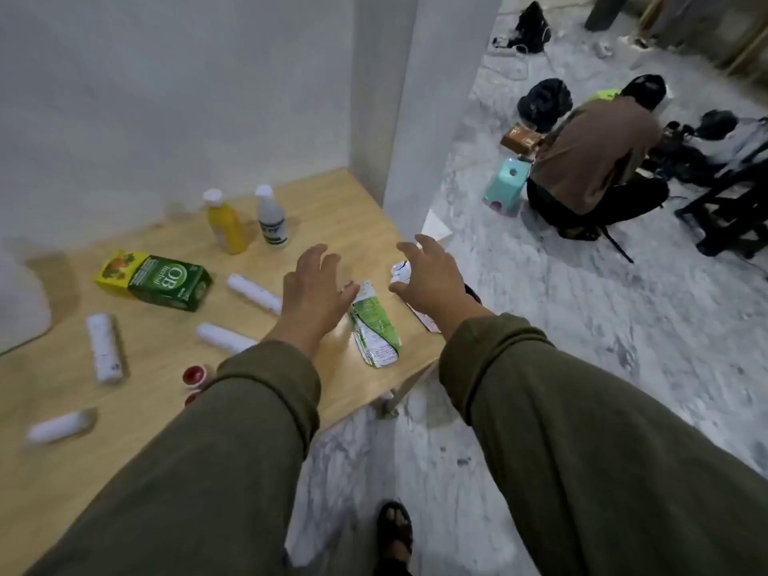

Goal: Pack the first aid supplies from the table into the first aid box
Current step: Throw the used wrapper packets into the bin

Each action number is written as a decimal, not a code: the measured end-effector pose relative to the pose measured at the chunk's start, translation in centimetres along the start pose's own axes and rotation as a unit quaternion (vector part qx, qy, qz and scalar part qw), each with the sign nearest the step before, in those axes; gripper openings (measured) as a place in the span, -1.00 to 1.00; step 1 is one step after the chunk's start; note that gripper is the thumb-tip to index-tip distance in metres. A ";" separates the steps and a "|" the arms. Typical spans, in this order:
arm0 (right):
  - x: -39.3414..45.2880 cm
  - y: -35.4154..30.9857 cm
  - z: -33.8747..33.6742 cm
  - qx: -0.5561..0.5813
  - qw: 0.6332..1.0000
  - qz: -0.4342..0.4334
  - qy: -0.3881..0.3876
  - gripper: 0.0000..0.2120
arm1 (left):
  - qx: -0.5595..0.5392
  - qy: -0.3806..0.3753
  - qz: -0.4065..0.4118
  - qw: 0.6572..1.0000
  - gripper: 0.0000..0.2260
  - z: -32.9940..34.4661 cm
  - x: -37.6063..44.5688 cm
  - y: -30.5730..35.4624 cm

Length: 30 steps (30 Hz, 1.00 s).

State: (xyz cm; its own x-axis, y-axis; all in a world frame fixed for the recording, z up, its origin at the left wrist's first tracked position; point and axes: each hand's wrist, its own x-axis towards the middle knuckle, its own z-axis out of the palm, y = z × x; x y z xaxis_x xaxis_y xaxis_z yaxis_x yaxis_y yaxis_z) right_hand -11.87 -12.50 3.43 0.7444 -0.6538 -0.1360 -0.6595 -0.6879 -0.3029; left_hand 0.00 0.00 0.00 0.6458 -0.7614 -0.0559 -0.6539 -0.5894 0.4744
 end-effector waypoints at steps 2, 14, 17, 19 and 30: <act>1.3 1.2 0.6 -0.013 1.000 -0.020 -0.012 -0.38 | -0.016 0.005 -0.048 0.999 -0.45 1.4 0.3 -0.2; 6.2 5.4 3.5 -0.008 0.995 -0.040 -0.089 -0.20 | -0.053 0.014 -0.107 0.993 -0.37 5.5 1.7 -1.2; 6.6 5.8 3.6 0.037 0.994 -0.028 -0.101 -0.18 | -0.077 0.025 -0.126 0.989 -0.45 5.3 1.9 -0.7; 6.6 5.8 3.7 0.052 0.993 -0.027 -0.098 -0.20 | -0.085 0.026 -0.143 0.986 -0.49 5.0 2.0 -0.2; 6.4 7.4 1.4 0.160 0.984 0.061 -0.041 -0.82 | -0.178 -0.002 -0.123 0.976 -0.79 3.8 3.8 2.2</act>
State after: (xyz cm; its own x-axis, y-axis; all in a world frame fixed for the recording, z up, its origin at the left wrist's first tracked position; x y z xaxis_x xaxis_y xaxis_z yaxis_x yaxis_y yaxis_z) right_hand -11.82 -21.32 -1.05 0.6767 -0.6886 -0.2603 -0.6869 -0.4634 -0.5599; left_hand -0.54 -5.24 -2.51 0.7649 -0.6092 -0.2095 -0.2996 -0.6243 0.7215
